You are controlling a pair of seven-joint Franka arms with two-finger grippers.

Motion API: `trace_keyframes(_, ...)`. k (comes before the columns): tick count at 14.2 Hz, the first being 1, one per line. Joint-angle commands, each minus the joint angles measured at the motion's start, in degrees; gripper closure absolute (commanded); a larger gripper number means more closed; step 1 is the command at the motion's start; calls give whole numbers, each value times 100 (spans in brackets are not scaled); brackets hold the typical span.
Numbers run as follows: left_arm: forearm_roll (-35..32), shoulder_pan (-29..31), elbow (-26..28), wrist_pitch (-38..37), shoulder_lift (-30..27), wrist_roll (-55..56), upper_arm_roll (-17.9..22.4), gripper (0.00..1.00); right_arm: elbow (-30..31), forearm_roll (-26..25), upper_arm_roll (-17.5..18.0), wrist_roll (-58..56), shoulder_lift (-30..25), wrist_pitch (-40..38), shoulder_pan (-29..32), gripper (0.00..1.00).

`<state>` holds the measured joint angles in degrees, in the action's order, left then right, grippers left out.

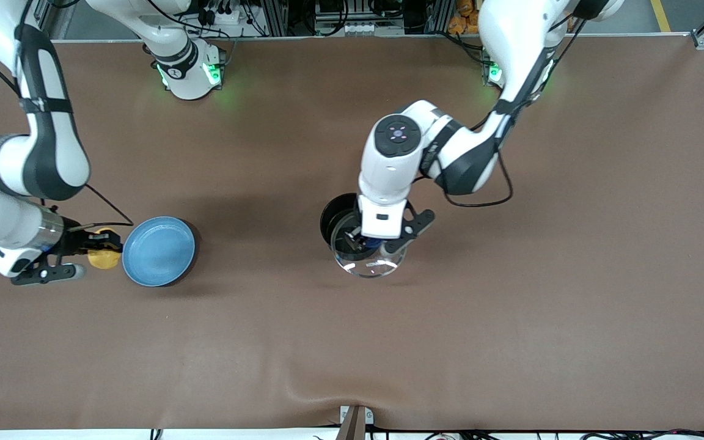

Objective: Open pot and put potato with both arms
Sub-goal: 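Lift the lid off with the left gripper while the right gripper lifts the potato, then set the lid down with the left gripper while the right gripper carries the potato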

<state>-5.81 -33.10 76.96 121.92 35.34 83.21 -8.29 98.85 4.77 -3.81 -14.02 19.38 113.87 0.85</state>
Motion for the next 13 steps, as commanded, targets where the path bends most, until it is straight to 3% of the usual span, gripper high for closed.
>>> trace_keyframes(1, -96, 364, 108, -693, -474, -687, -76, 100, -217, 6, 109, -66, 13, -216, 117, 100)
trace_keyframes(4, -52, 873, 187, -1608, -896, -1866, -111, 100, -226, 6, 135, -13, -22, -225, 65, 100)
trace_keyframes(6, -26, 1243, 711, -1742, -1369, -2674, -129, 100, -226, -20, 205, 511, -118, -216, -232, 100)
trace_keyframes(9, -17, 1832, 1512, -1707, -2003, -4107, -129, 100, -296, -212, 424, 1950, -145, -190, -926, 100)
trace_keyframes(13, -8, 2420, 2225, -1593, -2435, -4847, -129, 100, -717, -907, 495, 4069, 73, -163, -2296, 100)
